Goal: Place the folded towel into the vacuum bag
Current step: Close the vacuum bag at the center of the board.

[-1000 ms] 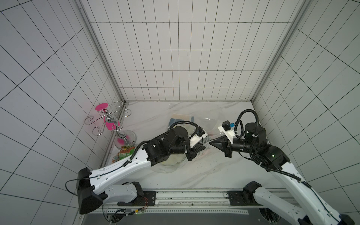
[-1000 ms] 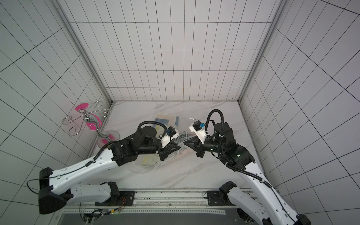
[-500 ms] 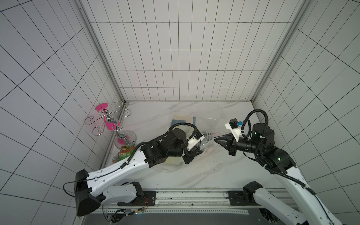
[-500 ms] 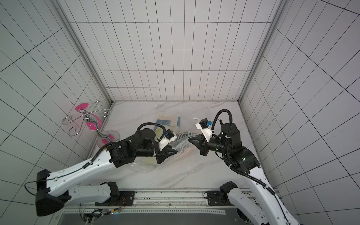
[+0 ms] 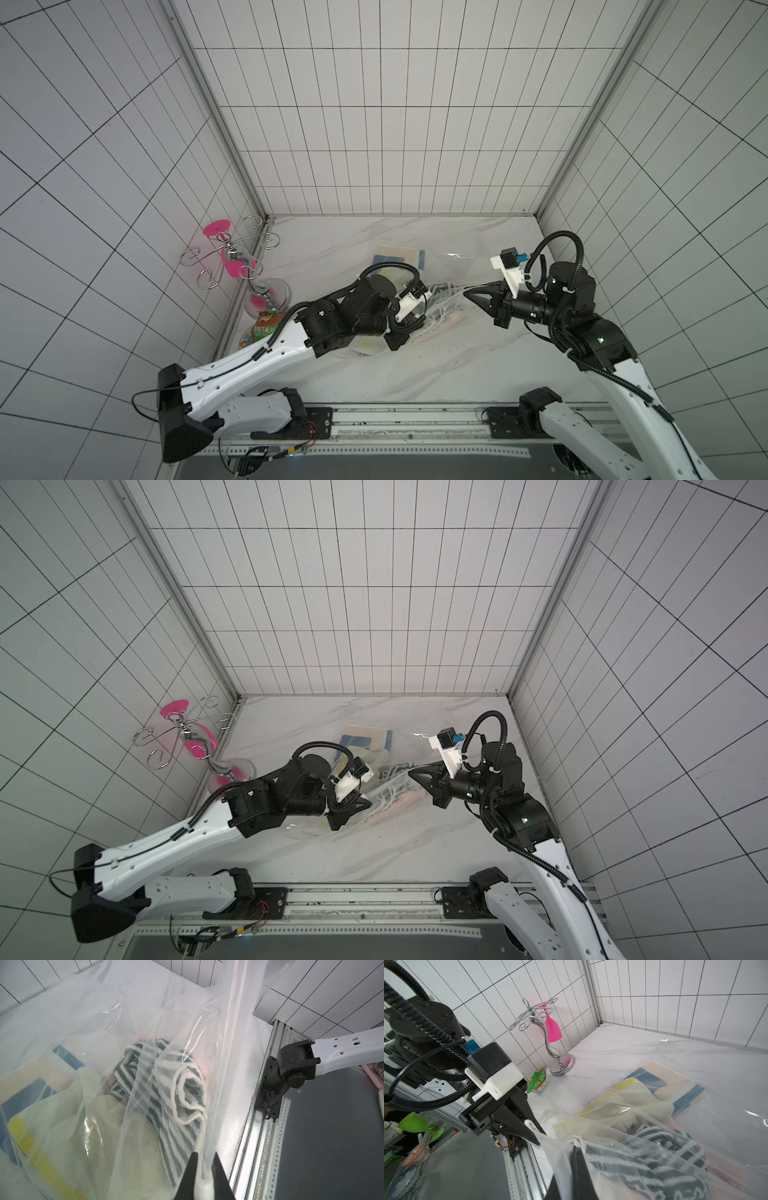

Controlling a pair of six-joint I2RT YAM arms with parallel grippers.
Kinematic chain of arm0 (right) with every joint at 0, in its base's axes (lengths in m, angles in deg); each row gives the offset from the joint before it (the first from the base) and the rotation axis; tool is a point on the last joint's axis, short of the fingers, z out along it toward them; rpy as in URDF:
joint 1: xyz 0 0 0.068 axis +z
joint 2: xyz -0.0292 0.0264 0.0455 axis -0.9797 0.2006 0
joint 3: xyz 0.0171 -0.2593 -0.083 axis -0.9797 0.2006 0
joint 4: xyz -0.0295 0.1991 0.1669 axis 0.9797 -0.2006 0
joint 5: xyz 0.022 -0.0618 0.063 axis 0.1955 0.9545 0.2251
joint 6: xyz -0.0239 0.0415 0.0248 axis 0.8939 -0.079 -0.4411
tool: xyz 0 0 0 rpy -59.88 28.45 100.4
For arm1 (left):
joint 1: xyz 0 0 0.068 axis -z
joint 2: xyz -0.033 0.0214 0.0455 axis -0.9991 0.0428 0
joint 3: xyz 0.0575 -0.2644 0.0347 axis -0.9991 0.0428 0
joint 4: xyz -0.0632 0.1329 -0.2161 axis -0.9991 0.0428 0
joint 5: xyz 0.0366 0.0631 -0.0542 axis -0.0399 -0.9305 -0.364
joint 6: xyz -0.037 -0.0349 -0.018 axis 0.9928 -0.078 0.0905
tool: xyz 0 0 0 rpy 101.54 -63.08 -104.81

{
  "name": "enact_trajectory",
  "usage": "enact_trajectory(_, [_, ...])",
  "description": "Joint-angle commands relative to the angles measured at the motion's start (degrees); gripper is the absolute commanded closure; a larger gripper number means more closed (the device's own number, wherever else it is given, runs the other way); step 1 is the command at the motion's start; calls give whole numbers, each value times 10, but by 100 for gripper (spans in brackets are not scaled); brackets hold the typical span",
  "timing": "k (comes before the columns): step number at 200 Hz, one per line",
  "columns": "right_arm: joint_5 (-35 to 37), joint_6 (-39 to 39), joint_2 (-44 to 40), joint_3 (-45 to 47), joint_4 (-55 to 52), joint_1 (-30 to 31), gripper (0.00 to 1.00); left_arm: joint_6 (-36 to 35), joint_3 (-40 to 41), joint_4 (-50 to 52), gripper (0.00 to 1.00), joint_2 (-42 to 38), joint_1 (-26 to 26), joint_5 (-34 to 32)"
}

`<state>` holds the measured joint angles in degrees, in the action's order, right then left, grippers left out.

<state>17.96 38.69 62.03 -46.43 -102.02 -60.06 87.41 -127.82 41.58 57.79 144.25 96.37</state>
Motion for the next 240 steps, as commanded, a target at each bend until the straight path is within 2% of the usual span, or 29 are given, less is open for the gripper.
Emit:
enact_trajectory(1, [-2, 0, -20, -32, 48, 2, 78, -38, 27, 46, 100, -30, -15, -21])
enact_trajectory(17, [44, 33, -24, -43, -13, 40, 62, -65, 35, 6, 100, -42, -24, 11])
enact_trajectory(38, [94, 78, -11, -86, -112, 74, 47, -86, 36, -16, 100, -55, -49, 83])
enact_trajectory(59, [124, 83, 10, -131, -176, 93, 40, -102, 48, -53, 100, -56, -70, 129])
enact_trajectory(79, [153, 73, 42, -168, -190, 125, 33, -118, 23, -43, 100, -30, -77, 150])
enact_trajectory(117, [282, 107, 138, -267, -248, 203, 31, -130, -6, -32, 100, 13, -77, 186])
enact_trajectory(139, [252, 87, 164, -287, -224, 225, 31, -132, -17, -29, 100, 22, -83, 187])
enact_trajectory(164, [226, 94, 181, -248, -219, 266, 29, -128, -23, -29, 100, 23, -99, 187])
enact_trajectory(202, [243, 130, 187, -214, -233, 298, 26, -119, -17, -37, 100, 13, -103, 209])
enact_trajectory(240, [282, 243, 213, -238, -289, 304, 27, -121, -24, -18, 100, 10, -103, 231])
